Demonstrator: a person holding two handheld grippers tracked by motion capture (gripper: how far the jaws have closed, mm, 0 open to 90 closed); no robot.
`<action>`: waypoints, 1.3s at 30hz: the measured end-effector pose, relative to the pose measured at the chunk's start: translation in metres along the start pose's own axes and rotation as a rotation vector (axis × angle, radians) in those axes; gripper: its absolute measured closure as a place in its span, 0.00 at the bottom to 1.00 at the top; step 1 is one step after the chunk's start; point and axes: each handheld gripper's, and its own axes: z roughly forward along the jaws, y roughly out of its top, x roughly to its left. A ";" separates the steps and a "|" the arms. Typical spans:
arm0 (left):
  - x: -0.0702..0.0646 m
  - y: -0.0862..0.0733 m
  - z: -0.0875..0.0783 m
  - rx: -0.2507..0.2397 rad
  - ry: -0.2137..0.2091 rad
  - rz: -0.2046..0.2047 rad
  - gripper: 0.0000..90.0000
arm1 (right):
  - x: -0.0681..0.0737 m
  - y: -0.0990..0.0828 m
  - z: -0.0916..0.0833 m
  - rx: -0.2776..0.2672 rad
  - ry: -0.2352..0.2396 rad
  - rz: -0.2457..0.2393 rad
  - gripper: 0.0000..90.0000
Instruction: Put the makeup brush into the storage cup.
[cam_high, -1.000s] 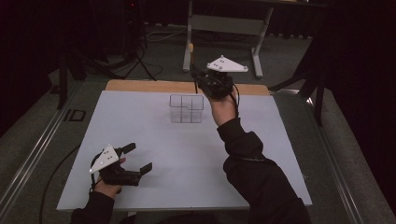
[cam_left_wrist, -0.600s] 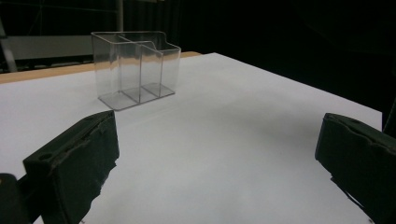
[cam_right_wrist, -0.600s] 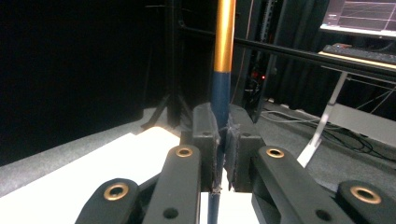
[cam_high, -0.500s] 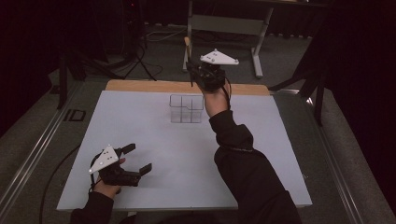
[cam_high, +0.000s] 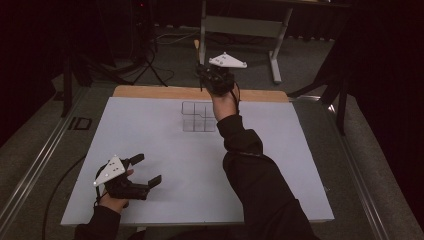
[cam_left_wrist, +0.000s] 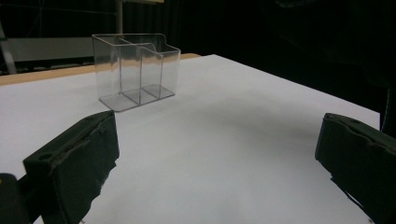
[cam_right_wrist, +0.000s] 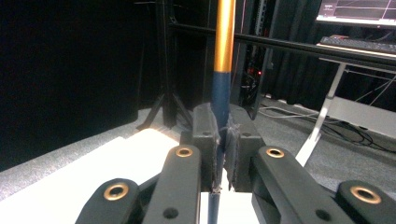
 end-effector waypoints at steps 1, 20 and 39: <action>0.000 0.000 0.000 0.000 0.001 0.003 0.00 | 0.000 -0.005 0.005 0.003 -0.011 0.003 0.93; -0.001 0.000 0.000 -0.007 -0.009 0.003 0.00 | -0.007 -0.052 0.032 0.079 -0.074 0.047 0.93; 0.000 0.000 -0.001 -0.006 -0.009 0.008 0.00 | -0.009 -0.078 0.047 0.181 -0.090 0.131 0.93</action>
